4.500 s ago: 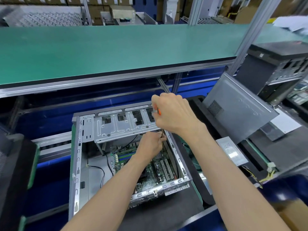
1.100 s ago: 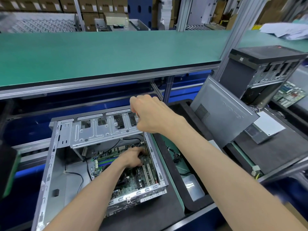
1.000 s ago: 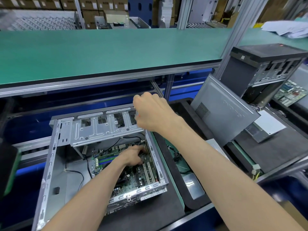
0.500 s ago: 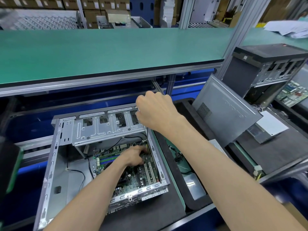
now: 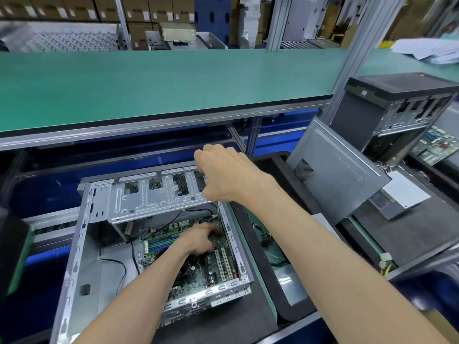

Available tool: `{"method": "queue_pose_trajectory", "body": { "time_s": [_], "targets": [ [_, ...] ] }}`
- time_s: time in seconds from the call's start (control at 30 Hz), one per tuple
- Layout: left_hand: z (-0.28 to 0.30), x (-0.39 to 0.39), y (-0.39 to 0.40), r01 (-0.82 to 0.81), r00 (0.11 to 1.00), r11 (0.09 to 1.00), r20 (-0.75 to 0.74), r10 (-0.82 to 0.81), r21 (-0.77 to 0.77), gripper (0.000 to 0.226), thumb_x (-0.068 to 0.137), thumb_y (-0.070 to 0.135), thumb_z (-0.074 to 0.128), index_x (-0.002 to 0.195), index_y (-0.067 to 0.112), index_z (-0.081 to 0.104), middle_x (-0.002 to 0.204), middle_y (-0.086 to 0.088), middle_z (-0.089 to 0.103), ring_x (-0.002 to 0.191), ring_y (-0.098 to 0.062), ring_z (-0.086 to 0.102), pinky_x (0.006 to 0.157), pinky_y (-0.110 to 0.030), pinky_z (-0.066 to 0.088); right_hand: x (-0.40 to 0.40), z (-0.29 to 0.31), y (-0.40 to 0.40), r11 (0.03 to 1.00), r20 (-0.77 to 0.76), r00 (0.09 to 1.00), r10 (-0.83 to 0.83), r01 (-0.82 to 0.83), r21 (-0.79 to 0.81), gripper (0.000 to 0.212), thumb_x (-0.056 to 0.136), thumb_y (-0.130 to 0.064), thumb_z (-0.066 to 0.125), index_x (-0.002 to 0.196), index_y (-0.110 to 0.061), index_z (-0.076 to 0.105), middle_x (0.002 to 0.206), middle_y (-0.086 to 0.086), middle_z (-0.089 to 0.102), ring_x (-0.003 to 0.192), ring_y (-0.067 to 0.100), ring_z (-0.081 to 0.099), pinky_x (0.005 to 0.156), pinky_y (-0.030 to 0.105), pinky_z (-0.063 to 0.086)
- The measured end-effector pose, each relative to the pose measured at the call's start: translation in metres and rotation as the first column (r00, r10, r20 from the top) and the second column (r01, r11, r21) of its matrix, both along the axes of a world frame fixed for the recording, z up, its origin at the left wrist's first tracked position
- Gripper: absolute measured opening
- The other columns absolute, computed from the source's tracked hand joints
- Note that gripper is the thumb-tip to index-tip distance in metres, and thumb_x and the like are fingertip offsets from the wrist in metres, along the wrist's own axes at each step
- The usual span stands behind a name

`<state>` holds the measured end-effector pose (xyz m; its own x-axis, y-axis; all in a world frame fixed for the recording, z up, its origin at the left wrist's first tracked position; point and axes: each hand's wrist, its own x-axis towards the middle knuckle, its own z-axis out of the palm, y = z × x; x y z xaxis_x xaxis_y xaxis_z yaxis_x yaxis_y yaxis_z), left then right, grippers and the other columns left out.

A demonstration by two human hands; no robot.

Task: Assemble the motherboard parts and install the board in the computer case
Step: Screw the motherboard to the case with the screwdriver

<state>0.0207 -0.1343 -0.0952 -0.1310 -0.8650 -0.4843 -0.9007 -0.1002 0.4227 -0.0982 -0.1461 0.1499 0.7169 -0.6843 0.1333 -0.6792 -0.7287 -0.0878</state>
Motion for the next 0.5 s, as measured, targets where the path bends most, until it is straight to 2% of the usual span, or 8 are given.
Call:
{"method": "queue_pose_trajectory", "body": {
  "time_s": [0.1, 0.17, 0.27, 0.33, 0.4, 0.47, 0.5],
  "targets": [
    [-0.0008, 0.0004, -0.0001, 0.003, 1.000, 1.000, 0.005, -0.003, 0.005, 0.066, 0.081, 0.020, 0.065, 0.141, 0.037, 0.044, 0.147, 0.000, 0.046, 0.111, -0.017, 0.055, 0.082, -0.032, 0.052, -0.0009, -0.0005, -0.0015, 1.000, 0.014, 1.000, -0.009, 0.009, -0.013, 0.019, 0.080, -0.011, 0.062, 0.089, -0.012, 0.045, 0.076, -0.001, 0.036, 0.066, 0.023, 0.039, 0.053, 0.029, 0.024],
    [-0.0025, 0.0003, -0.0006, 0.005, 1.000, 1.000, 0.007, -0.005, 0.009, 0.067, 0.080, 0.019, 0.064, 0.142, 0.038, 0.043, 0.147, 0.000, 0.046, 0.110, -0.016, 0.055, 0.081, -0.033, 0.052, 0.0003, -0.0055, -0.0004, 0.993, 0.029, 0.997, -0.067, 0.069, -0.092, 0.018, 0.088, -0.011, 0.058, 0.083, -0.013, 0.041, 0.069, -0.004, 0.026, 0.065, 0.024, 0.039, 0.055, 0.032, 0.028],
    [-0.0040, 0.0003, -0.0015, -0.002, 1.000, 1.000, 0.005, 0.002, 0.012, 0.070, 0.080, 0.019, 0.065, 0.143, 0.037, 0.042, 0.148, -0.001, 0.046, 0.105, -0.017, 0.054, 0.072, -0.028, 0.045, 0.0011, -0.0089, -0.0028, 0.974, 0.019, 0.992, -0.128, 0.129, -0.184, 0.032, 0.091, -0.013, 0.059, 0.071, -0.017, 0.033, 0.068, -0.004, 0.026, 0.069, 0.028, 0.044, 0.061, 0.037, 0.031],
    [-0.0046, 0.0005, -0.0020, 0.004, 1.000, 1.000, 0.011, -0.004, 0.015, 0.069, 0.080, 0.019, 0.065, 0.143, 0.037, 0.041, 0.149, 0.000, 0.044, 0.105, -0.016, 0.053, 0.073, -0.029, 0.046, -0.0008, -0.0045, -0.0038, 0.990, -0.003, 0.997, -0.081, 0.080, -0.116, 0.021, 0.085, -0.016, 0.063, 0.081, -0.016, 0.043, 0.075, -0.001, 0.035, 0.071, 0.028, 0.046, 0.061, 0.038, 0.032],
    [-0.0052, 0.0009, -0.0025, 0.007, 1.000, 1.000, 0.014, -0.008, 0.017, 0.068, 0.080, 0.019, 0.064, 0.143, 0.037, 0.042, 0.150, 0.001, 0.043, 0.105, -0.015, 0.053, 0.073, -0.029, 0.049, -0.0022, -0.0013, -0.0043, 1.000, 0.018, 1.000, -0.007, 0.007, -0.004, 0.023, 0.080, -0.014, 0.064, 0.096, -0.014, 0.047, 0.091, 0.002, 0.043, 0.073, 0.027, 0.045, 0.061, 0.037, 0.032],
    [-0.0069, 0.0015, -0.0029, 0.008, 1.000, 1.000, 0.010, -0.008, 0.019, 0.068, 0.080, 0.019, 0.063, 0.142, 0.038, 0.042, 0.149, 0.001, 0.043, 0.102, -0.015, 0.054, 0.067, -0.026, 0.046, -0.0010, -0.0023, -0.0036, 1.000, 0.036, 0.999, 0.003, -0.003, -0.001, 0.024, 0.082, -0.011, 0.063, 0.094, -0.015, 0.043, 0.087, 0.002, 0.044, 0.073, 0.027, 0.043, 0.061, 0.035, 0.032],
    [-0.0076, 0.0013, -0.0030, 0.006, 1.000, 1.000, 0.012, -0.006, 0.019, 0.069, 0.080, 0.019, 0.064, 0.142, 0.038, 0.041, 0.150, 0.000, 0.043, 0.106, -0.016, 0.053, 0.070, -0.026, 0.046, 0.0001, -0.0039, -0.0028, 0.999, 0.030, 0.999, -0.018, 0.020, -0.047, 0.022, 0.084, -0.011, 0.062, 0.090, -0.015, 0.041, 0.079, 0.000, 0.040, 0.073, 0.027, 0.042, 0.061, 0.036, 0.031]
  ]
}}
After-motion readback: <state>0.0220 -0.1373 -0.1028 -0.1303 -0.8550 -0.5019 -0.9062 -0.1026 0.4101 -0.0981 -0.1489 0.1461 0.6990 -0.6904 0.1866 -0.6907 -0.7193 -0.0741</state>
